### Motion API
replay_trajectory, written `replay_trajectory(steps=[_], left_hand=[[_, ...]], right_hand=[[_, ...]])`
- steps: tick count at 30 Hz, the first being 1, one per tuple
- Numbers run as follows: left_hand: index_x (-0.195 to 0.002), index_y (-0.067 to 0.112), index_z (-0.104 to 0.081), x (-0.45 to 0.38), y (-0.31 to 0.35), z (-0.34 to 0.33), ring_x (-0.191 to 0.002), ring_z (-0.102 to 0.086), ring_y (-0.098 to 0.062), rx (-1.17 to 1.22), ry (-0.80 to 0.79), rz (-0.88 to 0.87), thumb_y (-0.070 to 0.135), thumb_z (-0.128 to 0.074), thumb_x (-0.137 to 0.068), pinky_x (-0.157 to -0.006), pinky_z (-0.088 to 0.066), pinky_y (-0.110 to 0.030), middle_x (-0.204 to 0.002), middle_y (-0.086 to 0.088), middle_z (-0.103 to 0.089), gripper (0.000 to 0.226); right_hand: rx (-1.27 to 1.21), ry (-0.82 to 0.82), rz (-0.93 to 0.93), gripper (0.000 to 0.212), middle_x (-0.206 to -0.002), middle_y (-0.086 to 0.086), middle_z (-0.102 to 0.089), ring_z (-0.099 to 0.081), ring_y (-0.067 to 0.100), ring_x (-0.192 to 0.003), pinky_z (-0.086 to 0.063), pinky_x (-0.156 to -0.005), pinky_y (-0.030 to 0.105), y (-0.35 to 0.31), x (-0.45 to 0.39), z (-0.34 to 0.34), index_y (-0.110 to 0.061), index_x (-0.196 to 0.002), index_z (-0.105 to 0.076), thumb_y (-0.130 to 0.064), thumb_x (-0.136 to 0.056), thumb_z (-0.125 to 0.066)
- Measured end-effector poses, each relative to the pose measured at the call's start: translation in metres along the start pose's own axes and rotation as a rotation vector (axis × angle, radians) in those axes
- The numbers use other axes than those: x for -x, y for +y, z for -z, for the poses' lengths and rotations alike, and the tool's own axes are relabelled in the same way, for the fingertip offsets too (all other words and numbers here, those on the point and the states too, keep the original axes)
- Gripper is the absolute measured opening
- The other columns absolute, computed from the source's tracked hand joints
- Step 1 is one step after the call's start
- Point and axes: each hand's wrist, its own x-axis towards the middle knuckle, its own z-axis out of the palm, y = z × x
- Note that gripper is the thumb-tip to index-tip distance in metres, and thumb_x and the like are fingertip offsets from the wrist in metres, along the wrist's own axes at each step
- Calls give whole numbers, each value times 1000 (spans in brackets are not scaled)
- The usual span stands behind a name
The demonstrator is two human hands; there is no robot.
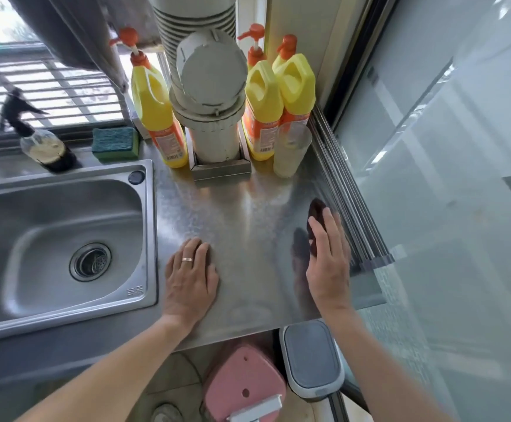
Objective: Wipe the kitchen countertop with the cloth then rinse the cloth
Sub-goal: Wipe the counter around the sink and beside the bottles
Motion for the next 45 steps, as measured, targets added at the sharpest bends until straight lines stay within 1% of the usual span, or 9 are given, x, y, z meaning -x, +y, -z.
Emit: replay_trajectory(steps=[4, 12, 19, 25, 28, 31, 33, 40, 45], left_hand=[[-121, 16, -56, -15, 3, 4, -127, -48, -28, 46, 34, 39, 40, -45, -88, -109, -33, -43, -133, -5, -53, 42], [-129, 20, -51, -33, -9, 0, -135, -40, -26, -15, -14, 65, 42, -44, -89, -113, -25, -41, -140, -1, -46, 47], [-128, 19, -54, -32, -12, -5, -133, -42, -26, -20, 6, 64, 43, -44, -87, -113, -25, -41, -140, -1, -47, 49], [-128, 20, -55, -32, -13, -5, -133, -43, -26, -18, 4, 54, 44, -44, -87, -113, -25, -40, -139, 0, -49, 49], [-120, 19, -57, -36, -14, -3, -123, -48, -28, -33, 4, 14, 45, -44, -86, -107, -30, -43, -130, -2, -53, 45], [-102, 21, -51, -56, -20, 4, -106, -50, -28, -11, 29, 13, 43, -41, -87, -95, -35, -43, -110, 0, -51, 28], [-102, 21, -47, -69, -25, 4, -107, -48, -28, 33, 49, 87, 43, -39, -88, -96, -34, -44, -111, 0, -47, 26], [-106, 20, -42, -72, -26, -6, -108, -40, -27, 19, 67, 143, 42, -42, -88, -99, -31, -46, -116, -2, -39, 29], [-106, 19, -44, -74, -25, -7, -108, -41, -27, 13, 82, 143, 41, -44, -86, -99, -32, -48, -115, -2, -40, 29]], right_hand=[[117, -114, -165, 60, -164, 7, -35, -33, 27, -151, -35, -118, 50, 17, 32, -5, -12, -153, -41, -11, -96, -61], [91, -164, -273, 58, -165, 3, -33, -26, 22, -154, -26, -124, 45, 11, -5, -32, -18, -155, -38, -24, -100, -54], [-53, -233, -194, 58, -164, -5, -35, -26, 13, -153, -22, -127, 37, -37, -62, -78, -25, -153, -40, -26, -97, -56], [-206, -350, 35, 59, -158, -8, -43, -38, 12, -147, -34, -120, 41, -72, -56, -92, -29, -148, -47, -15, -93, -62], [-220, -223, 35, 58, -157, -5, -46, -39, 13, -147, -36, -119, 41, -65, -36, -78, -24, -147, -51, -6, -93, -63], [-120, 11, -179, 59, -159, 2, -43, -37, 21, -149, -34, -121, 44, -39, -28, -62, -17, -147, -50, 0, -92, -64], [-68, 72, -361, 64, -159, 5, -42, -41, 26, -146, -42, -116, 51, -20, -35, -60, -14, -146, -49, 4, -88, -69], [52, 4, -587, 72, -157, 13, -43, -44, 33, -142, -31, -121, 50, -16, -89, -86, -10, -152, -42, -2, -85, -68], [54, -50, -493, 67, -160, 9, -39, -36, 28, -148, -24, -125, 47, -12, -110, -95, -12, -153, -40, -8, -89, -61]])
